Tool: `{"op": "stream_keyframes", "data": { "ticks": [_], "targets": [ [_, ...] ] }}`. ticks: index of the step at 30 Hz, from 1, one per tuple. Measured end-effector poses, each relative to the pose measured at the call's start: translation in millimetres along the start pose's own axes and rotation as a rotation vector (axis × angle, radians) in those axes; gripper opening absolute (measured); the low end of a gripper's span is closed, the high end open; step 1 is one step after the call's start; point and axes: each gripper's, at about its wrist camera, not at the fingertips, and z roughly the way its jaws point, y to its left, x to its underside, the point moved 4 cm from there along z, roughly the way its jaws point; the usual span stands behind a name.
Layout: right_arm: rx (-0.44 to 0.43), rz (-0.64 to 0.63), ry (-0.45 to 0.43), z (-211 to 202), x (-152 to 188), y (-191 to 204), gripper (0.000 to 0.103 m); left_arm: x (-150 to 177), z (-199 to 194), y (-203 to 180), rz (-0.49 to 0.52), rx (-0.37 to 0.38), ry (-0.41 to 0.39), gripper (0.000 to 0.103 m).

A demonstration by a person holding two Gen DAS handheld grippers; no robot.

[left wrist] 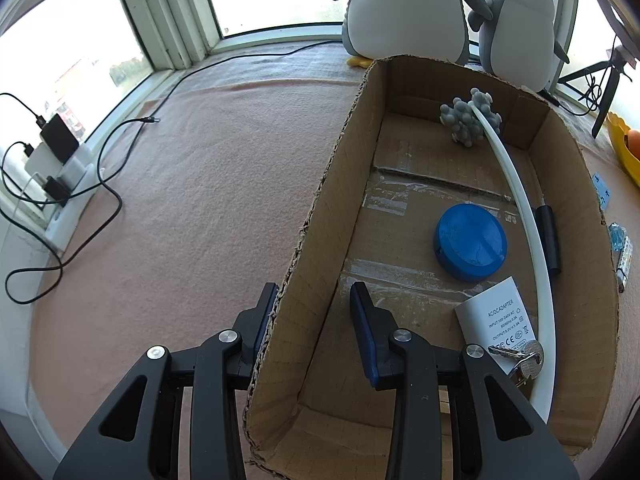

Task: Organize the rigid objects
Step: 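Carry the spray bottle into the box and open the right gripper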

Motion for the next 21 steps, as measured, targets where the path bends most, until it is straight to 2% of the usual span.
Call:
{"op": "stream_keyframes", "data": {
  "ticks": [11, 21],
  "targets": [
    [-0.134, -0.072, -0.069, -27, -24, 73, 0.018, 2, 0, 0, 0.001, -0.006, -0.014, 0.035],
    [-0.26, -0.113, -0.098, -26, -44, 146, 0.018, 4, -1, 2, -0.001, -0.002, -0.026, 0.035]
  ]
}}
